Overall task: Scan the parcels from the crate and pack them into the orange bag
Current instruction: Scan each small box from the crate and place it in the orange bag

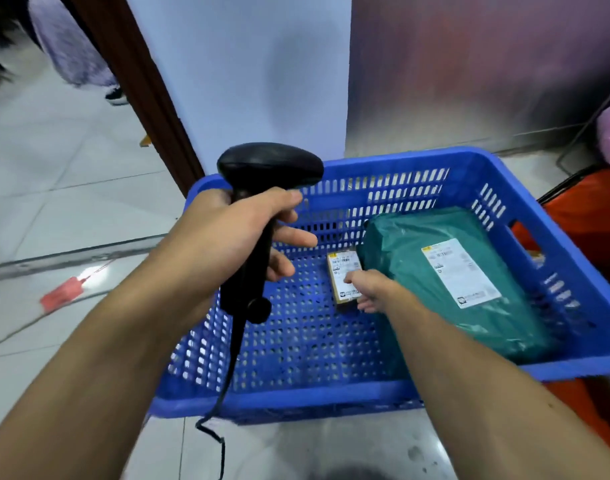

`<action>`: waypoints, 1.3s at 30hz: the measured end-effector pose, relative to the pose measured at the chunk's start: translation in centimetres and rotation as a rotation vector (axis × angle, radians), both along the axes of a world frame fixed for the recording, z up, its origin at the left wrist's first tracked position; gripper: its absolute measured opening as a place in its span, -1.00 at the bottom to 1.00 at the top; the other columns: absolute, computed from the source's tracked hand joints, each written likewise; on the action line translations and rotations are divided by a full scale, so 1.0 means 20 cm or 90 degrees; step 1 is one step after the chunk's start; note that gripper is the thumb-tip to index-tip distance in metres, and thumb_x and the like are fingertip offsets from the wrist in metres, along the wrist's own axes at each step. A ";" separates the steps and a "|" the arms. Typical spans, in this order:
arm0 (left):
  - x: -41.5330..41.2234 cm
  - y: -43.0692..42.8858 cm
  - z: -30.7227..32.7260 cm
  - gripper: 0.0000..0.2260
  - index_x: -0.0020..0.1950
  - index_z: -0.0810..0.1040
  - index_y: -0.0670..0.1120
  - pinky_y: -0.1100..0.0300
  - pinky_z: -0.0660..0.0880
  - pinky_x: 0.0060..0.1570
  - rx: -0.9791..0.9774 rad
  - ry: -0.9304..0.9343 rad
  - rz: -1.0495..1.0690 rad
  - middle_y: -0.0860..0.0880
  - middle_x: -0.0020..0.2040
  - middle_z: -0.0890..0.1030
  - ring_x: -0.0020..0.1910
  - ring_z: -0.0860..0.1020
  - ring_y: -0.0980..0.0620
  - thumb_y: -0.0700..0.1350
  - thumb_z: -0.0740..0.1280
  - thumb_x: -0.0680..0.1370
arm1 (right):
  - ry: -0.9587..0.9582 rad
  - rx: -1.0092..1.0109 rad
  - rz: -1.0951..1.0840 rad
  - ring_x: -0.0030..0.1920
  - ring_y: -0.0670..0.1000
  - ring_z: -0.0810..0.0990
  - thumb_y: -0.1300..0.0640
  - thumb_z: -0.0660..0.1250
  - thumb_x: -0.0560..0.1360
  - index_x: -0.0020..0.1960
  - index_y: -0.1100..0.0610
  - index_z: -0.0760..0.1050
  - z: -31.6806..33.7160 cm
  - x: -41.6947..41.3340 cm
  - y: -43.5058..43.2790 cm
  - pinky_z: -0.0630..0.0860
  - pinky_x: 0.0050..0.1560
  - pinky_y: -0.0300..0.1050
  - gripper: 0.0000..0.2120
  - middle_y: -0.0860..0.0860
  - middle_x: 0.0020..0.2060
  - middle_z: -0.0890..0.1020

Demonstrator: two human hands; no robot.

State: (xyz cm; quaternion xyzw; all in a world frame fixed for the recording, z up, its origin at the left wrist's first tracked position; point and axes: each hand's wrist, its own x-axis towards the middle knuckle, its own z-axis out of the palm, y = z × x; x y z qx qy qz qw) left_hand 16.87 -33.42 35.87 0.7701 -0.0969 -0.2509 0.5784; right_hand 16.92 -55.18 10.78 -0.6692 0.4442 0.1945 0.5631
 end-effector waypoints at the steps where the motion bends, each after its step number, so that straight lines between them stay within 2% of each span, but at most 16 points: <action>1: 0.02 -0.04 -0.03 -0.76 -0.03 0.57 -0.16 0.15 0.53 -0.39 0.009 0.007 0.003 -0.16 -0.13 0.77 -0.50 0.56 -0.03 0.03 0.38 0.61 | -0.007 0.031 -0.054 -0.05 0.15 0.58 0.05 0.18 0.68 0.43 0.12 0.33 -0.03 0.04 0.00 0.59 -0.15 -0.14 -0.66 0.18 0.06 0.55; 2: 0.02 -0.03 -0.03 -0.76 -0.03 0.56 -0.16 0.14 0.53 -0.39 0.010 0.014 0.013 -0.17 -0.13 0.76 -0.50 0.55 -0.03 0.02 0.38 0.61 | -0.012 0.049 -0.095 0.14 0.19 0.58 0.05 0.16 0.68 0.46 0.19 0.34 -0.04 0.08 0.03 0.59 0.09 -0.04 -0.60 0.19 0.23 0.54; 3: 0.05 -0.05 -0.06 -0.76 -0.04 0.56 -0.16 0.15 0.53 -0.40 0.011 0.024 0.023 -0.18 -0.12 0.76 -0.51 0.55 -0.02 0.02 0.37 0.61 | -0.017 0.087 -0.128 0.24 0.20 0.56 0.05 0.14 0.68 0.48 0.21 0.34 -0.05 0.11 0.05 0.54 0.21 0.04 -0.58 0.17 0.30 0.53; 7: 0.11 -0.10 -0.14 -0.76 -0.08 0.57 -0.13 0.20 0.50 -0.51 0.029 0.063 0.054 -0.18 -0.13 0.76 -0.50 0.55 -0.05 0.05 0.41 0.55 | -0.030 0.203 -0.267 0.37 0.23 0.47 0.09 0.11 0.70 0.48 0.20 0.35 -0.12 0.13 0.06 0.43 0.37 0.18 -0.61 0.15 0.35 0.48; 9: 0.13 -0.11 -0.16 -0.70 -0.07 0.59 -0.13 0.18 0.48 -0.53 0.023 0.068 0.058 -0.16 -0.18 0.75 -0.40 0.57 -0.14 0.09 0.46 0.40 | -0.035 0.232 -0.316 0.33 0.21 0.54 0.11 0.10 0.70 0.23 0.21 0.48 -0.17 0.09 0.05 0.44 0.34 0.15 -0.74 0.16 0.22 0.59; 11: 0.13 -0.13 -0.18 -0.64 -0.10 0.57 -0.13 0.18 0.48 -0.55 0.034 0.079 0.053 -0.19 -0.16 0.75 -0.48 0.56 -0.12 0.12 0.45 0.30 | -0.035 0.258 -0.369 0.28 0.19 0.59 0.11 0.12 0.68 0.00 0.18 0.49 -0.23 0.07 0.04 0.47 0.27 0.13 -0.78 0.17 0.20 0.64; 13: 0.13 -0.15 -0.19 -0.69 -0.11 0.56 -0.14 0.20 0.48 -0.56 0.046 0.090 0.047 -0.23 -0.13 0.75 -0.58 0.52 -0.05 0.09 0.45 0.39 | -0.023 0.297 -0.407 0.25 0.18 0.58 0.06 0.15 0.67 0.14 0.18 0.51 -0.28 0.07 0.04 0.43 0.29 0.14 -0.76 0.16 0.18 0.63; 16: 0.12 -0.17 -0.19 -0.73 -0.06 0.57 -0.16 0.19 0.49 -0.53 0.061 0.092 0.036 -0.21 -0.11 0.76 -0.56 0.53 -0.04 0.05 0.41 0.54 | -0.022 0.334 -0.437 0.11 0.20 0.54 -0.01 0.19 0.66 0.33 0.14 0.48 -0.32 0.08 0.06 0.41 0.27 0.14 -0.67 0.13 0.02 0.57; 19: 0.11 -0.18 -0.18 -0.75 -0.05 0.57 -0.16 0.22 0.47 -0.53 0.062 0.098 0.020 -0.20 -0.11 0.76 -0.55 0.52 -0.02 0.04 0.39 0.57 | -0.004 0.347 -0.458 -0.09 0.18 0.51 -0.04 0.25 0.65 0.06 0.17 0.44 -0.30 0.09 0.07 0.41 0.16 0.09 -0.74 0.16 -0.14 0.49; 20: 0.12 -0.18 -0.18 -0.75 -0.05 0.56 -0.16 0.23 0.47 -0.53 0.060 0.097 0.019 -0.20 -0.11 0.76 -0.54 0.53 -0.02 0.03 0.38 0.58 | -0.002 0.365 -0.486 -0.11 0.15 0.51 -0.04 0.27 0.65 0.03 0.17 0.43 -0.31 0.11 0.06 0.42 0.15 0.07 -0.74 0.14 -0.15 0.50; 22: 0.12 -0.17 -0.17 -0.76 -0.04 0.56 -0.15 0.21 0.50 -0.49 0.056 0.095 0.014 -0.19 -0.10 0.76 -0.52 0.53 -0.02 0.03 0.38 0.59 | -0.036 0.419 -0.556 0.14 0.14 0.57 -0.03 0.29 0.64 0.19 0.19 0.47 -0.34 0.14 0.04 0.45 0.28 0.03 -0.71 0.12 0.03 0.57; 24: 0.13 -0.16 -0.17 -0.75 -0.02 0.56 -0.15 0.20 0.52 -0.45 0.054 0.093 0.009 -0.19 -0.09 0.76 -0.50 0.54 -0.02 0.04 0.37 0.59 | -0.075 0.470 -0.633 0.34 0.12 0.51 -0.02 0.33 0.62 0.34 0.19 0.45 -0.38 0.15 0.02 0.44 0.39 0.03 -0.62 0.15 0.22 0.55; 25: 0.13 -0.16 -0.17 -0.75 -0.02 0.56 -0.15 0.20 0.52 -0.43 0.053 0.094 0.007 -0.18 -0.09 0.76 -0.50 0.53 -0.02 0.05 0.37 0.59 | -0.083 0.486 -0.665 0.34 0.11 0.51 -0.03 0.35 0.61 0.37 0.19 0.45 -0.41 0.15 0.01 0.45 0.40 0.02 -0.57 0.17 0.22 0.53; 29: 0.16 -0.14 -0.18 -0.75 -0.12 0.61 -0.11 0.13 0.53 -0.39 0.070 0.091 -0.028 -0.27 -0.03 0.74 -0.48 0.58 0.01 0.04 0.34 0.62 | -0.118 0.533 -0.723 0.11 0.08 0.54 -0.04 0.42 0.56 0.38 0.22 0.44 -0.44 0.16 0.01 0.50 0.38 0.02 -0.49 0.18 -0.04 0.50; 33: 0.18 -0.12 -0.19 -0.73 -0.16 0.64 -0.07 0.09 0.55 -0.36 0.071 0.087 -0.049 -0.31 0.02 0.72 -0.46 0.61 0.00 0.04 0.33 0.64 | -0.105 0.528 -0.704 -0.12 0.04 0.52 -0.08 0.45 0.55 0.32 0.23 0.47 -0.45 0.18 0.01 0.56 0.29 0.01 -0.51 0.14 -0.08 0.50; 39: 0.17 -0.10 -0.17 -0.76 -0.16 0.65 -0.06 0.14 0.56 -0.39 0.062 0.090 -0.043 -0.25 -0.04 0.75 -0.45 0.63 0.01 0.04 0.35 0.62 | -0.069 0.480 -0.655 0.12 0.08 0.49 -0.14 0.48 0.52 0.37 0.16 0.49 -0.45 0.22 0.00 0.57 0.02 -0.10 -0.45 0.10 -0.09 0.52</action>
